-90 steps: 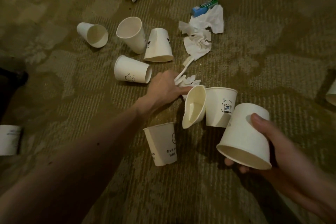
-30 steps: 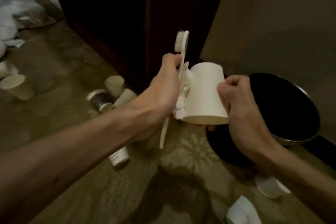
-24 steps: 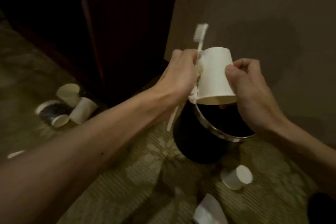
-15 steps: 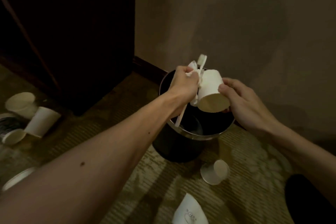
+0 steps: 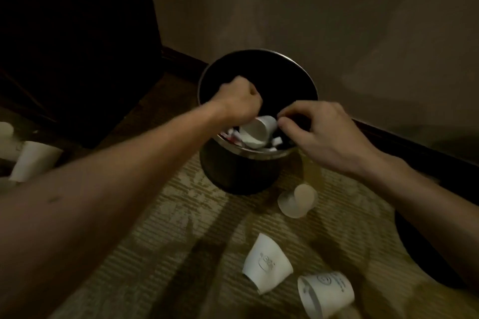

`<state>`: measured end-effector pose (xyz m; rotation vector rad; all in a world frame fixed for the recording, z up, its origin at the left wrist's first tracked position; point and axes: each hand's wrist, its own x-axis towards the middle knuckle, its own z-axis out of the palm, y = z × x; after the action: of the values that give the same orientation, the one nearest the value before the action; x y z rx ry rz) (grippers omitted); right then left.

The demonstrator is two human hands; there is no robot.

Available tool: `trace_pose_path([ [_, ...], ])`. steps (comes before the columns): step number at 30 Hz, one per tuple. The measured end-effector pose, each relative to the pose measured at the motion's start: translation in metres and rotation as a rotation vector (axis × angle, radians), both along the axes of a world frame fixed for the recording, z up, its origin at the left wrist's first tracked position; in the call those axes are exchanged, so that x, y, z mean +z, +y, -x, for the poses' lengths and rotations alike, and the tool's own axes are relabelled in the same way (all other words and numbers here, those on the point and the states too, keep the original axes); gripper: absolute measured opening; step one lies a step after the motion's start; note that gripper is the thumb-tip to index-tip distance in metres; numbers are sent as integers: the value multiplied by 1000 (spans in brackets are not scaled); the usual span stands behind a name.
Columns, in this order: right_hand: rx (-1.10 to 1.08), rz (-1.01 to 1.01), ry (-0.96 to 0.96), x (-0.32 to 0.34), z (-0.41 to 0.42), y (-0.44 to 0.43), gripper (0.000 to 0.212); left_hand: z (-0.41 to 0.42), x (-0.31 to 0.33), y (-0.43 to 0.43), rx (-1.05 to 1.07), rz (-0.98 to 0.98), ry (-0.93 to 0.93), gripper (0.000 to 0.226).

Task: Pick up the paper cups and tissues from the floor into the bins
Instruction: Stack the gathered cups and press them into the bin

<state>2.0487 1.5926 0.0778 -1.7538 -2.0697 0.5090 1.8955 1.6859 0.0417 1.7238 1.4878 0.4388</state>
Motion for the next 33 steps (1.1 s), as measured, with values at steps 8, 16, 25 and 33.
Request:
trace_pose_path([
  [8,-116,-173,123,-40,4,-106,10,53,8,-128,-323,-450,-271,11],
  [16,-597,413,-171,-132,-16,-187,57,6,-119,-174,-278,106,-41,24],
  [25,-568,627,-197,-179,-31,-209,59,-13,-206,-212,-231,295,1,77],
  [33,-542,601,-117,-175,-29,-209,42,-19,-201,-212,-406,262,23,66],
])
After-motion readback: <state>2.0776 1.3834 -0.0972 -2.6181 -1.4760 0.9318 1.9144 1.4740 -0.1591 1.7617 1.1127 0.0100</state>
